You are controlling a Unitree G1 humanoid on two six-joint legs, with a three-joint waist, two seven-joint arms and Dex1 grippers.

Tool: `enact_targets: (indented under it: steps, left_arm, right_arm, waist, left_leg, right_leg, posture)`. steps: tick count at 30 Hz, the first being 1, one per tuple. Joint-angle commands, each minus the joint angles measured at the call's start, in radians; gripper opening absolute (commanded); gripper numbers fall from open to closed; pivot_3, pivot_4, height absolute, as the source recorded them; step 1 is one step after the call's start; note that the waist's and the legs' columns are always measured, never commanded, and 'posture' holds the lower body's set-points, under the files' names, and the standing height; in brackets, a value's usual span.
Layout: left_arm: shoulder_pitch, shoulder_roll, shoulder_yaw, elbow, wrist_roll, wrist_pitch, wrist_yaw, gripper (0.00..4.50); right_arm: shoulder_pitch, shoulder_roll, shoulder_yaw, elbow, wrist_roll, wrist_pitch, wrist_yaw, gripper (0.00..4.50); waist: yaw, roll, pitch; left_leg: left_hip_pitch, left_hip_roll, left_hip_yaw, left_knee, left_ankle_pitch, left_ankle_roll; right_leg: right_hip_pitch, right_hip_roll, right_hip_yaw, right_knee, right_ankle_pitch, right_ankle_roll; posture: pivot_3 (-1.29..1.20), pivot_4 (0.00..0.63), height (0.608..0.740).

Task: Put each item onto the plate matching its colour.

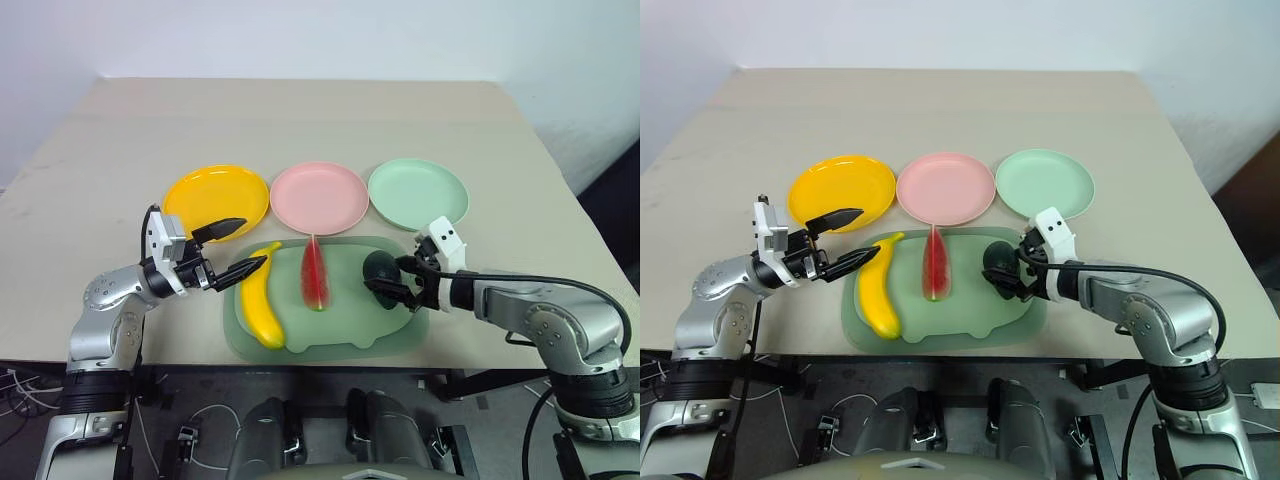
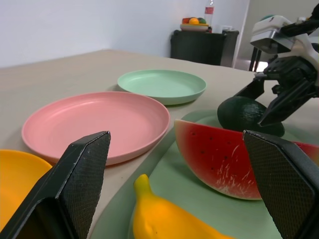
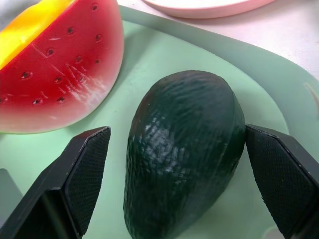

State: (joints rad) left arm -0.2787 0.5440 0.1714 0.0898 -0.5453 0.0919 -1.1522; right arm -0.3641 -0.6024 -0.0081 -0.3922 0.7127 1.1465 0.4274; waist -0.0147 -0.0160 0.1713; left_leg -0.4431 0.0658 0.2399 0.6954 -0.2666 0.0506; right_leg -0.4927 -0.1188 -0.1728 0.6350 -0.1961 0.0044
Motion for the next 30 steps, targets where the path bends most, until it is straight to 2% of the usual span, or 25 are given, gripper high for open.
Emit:
enact_targets:
  steps: [1,3,4,7,11,18,24,30]
  left_arm:
    - [0.000,0.008,0.009,-0.027,0.003,-0.015,0.007,4.50]
    - [0.007,0.008,0.010,-0.033,0.004,-0.015,0.011,4.50]
    - [0.011,0.008,0.011,-0.036,0.005,-0.014,0.012,4.50]
    - [0.021,0.009,0.017,-0.043,0.004,-0.013,0.019,4.50]
    - [0.023,0.007,0.016,-0.048,0.006,-0.016,0.034,4.50]
    - [0.044,-0.003,0.013,-0.075,0.008,-0.014,0.061,4.50]
    - [0.052,-0.003,0.017,-0.090,0.011,-0.016,0.084,4.50]
    - [0.077,0.006,0.037,-0.113,0.007,-0.017,0.105,4.50]
  right_arm:
    - [-0.022,-0.003,0.001,-0.008,-0.017,-0.037,0.028,3.85]
    - [-0.017,-0.014,-0.010,-0.025,-0.009,-0.042,0.051,3.21]
    - [-0.016,-0.018,-0.023,-0.032,-0.003,-0.049,0.063,3.13]
    - [-0.028,-0.033,-0.072,-0.061,0.030,-0.063,0.105,3.13]
    - [-0.123,-0.035,-0.117,-0.023,0.041,-0.074,0.109,3.13]
    - [-0.433,-0.006,-0.024,0.474,-0.217,-0.301,0.093,3.13]
    - [-0.683,0.086,0.029,1.091,-0.425,-0.625,0.093,3.13]
    - [-0.807,0.146,0.034,1.444,-0.533,-0.798,0.106,3.13]
  waist:
    - [0.000,0.000,0.000]
    - [0.000,0.000,0.000]
    - [-0.001,0.000,0.000]
    - [0.000,0.000,0.000]
    - [-0.001,0.000,0.000]
    - [-0.005,0.000,0.000]
    - [-0.013,0.001,0.001]
    - [-0.034,0.002,0.001]
  left_leg:
    - [0.000,0.000,0.000,0.000,0.000,0.000]
    - [0.000,0.000,0.000,0.000,0.000,0.000]
    - [0.000,0.000,0.000,0.000,0.000,0.000]
    - [0.000,0.000,0.000,0.000,0.000,0.000]
    - [0.000,0.000,0.000,0.000,0.000,0.000]
    - [0.000,0.000,0.001,0.000,0.000,0.000]
    - [-0.001,0.000,0.005,0.001,0.000,0.000]
    - [-0.001,0.000,0.006,0.003,0.001,0.000]
  right_leg:
    - [0.000,0.000,0.000,0.000,0.000,0.000]
    - [0.000,0.000,0.000,0.000,0.000,0.000]
    - [0.000,0.000,0.000,0.000,0.000,0.000]
    - [0.000,0.000,0.000,0.000,0.000,0.000]
    - [0.000,0.000,0.000,0.000,0.000,0.000]
    - [-0.001,0.000,0.000,0.000,0.001,0.000]
    - [-0.004,0.000,0.002,0.005,0.002,0.003]
    - [-0.006,0.000,0.003,0.013,0.000,0.007]
  posture:
    - [0.00,0.150,0.696]
    - [0.00,0.150,0.696]
    - [0.00,0.150,0.696]
    - [0.00,0.150,0.696]
    - [0.00,0.150,0.696]
    - [0.00,0.150,0.696]
    - [0.00,0.150,0.696]
    - [0.00,0.150,0.696]
